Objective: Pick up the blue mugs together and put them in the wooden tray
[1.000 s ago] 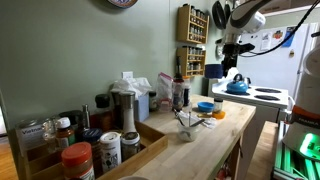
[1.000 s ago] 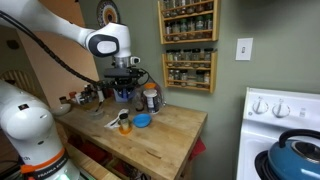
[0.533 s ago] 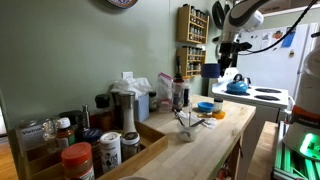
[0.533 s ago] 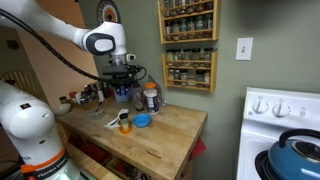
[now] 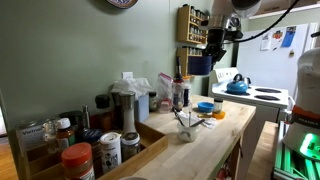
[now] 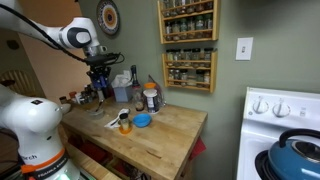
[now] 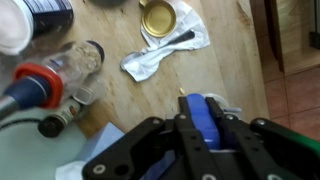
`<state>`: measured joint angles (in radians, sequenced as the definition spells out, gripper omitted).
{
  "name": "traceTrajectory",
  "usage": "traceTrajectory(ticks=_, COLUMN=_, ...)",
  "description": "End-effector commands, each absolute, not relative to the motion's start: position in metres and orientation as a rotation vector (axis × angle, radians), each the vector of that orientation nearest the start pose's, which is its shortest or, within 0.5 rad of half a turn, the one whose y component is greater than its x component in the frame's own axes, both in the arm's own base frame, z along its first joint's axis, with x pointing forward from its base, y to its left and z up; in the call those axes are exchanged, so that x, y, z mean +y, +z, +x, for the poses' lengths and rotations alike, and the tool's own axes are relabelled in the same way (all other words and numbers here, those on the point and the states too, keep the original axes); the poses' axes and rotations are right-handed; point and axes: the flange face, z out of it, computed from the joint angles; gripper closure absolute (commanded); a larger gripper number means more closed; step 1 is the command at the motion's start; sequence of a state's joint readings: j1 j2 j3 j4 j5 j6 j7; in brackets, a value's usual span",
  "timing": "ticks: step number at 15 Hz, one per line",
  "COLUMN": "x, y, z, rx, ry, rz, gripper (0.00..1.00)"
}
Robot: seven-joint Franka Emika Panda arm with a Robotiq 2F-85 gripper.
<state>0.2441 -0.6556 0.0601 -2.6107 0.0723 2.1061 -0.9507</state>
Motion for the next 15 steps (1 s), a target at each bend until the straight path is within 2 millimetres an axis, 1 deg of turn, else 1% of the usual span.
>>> traceTrajectory(ticks=1, x=0.133, y=0.472, z=0.343, rx=-1.867, ry=-0.224, rz=-2.548, gripper=0.79)
traceTrajectory(ticks=2, x=0.150, y=0.469, z=0.341, rx=-1.923, ry=-0.204, rz=-2.509, gripper=0.79)
traceTrajectory(ticks=3, x=0.160, y=0.465, z=0.340, rx=-1.953, ry=-0.190, rz=-2.487, gripper=0.79)
traceTrajectory(ticks=4, x=0.163, y=0.462, z=0.341, rx=-1.961, ry=-0.181, rz=-2.479, gripper=0.79)
traceTrajectory(ticks=7, x=0.162, y=0.461, z=0.345, rx=-1.962, ry=-0.174, rz=-2.474, gripper=0.79)
traceTrajectory(ticks=8, x=0.162, y=0.461, z=0.345, rx=-1.963, ry=-0.176, rz=-2.473, gripper=0.95)
traceTrajectory(ticks=9, x=0.173, y=0.455, z=0.348, rx=-1.979, ry=-0.210, rz=-2.463, gripper=0.95)
traceTrajectory(ticks=10, x=0.187, y=0.451, z=0.351, rx=-2.004, ry=-0.250, rz=-2.430, gripper=0.95)
traceTrajectory(ticks=12, x=0.231, y=0.442, z=0.355, rx=-2.111, ry=-0.345, rz=-2.347, gripper=0.95)
traceTrajectory(ticks=13, x=0.249, y=0.436, z=0.356, rx=-2.160, ry=-0.387, rz=-2.308, gripper=0.95)
traceTrajectory(ticks=15, x=0.291, y=0.415, z=0.354, rx=-2.246, ry=-0.427, rz=-2.179, gripper=0.95)
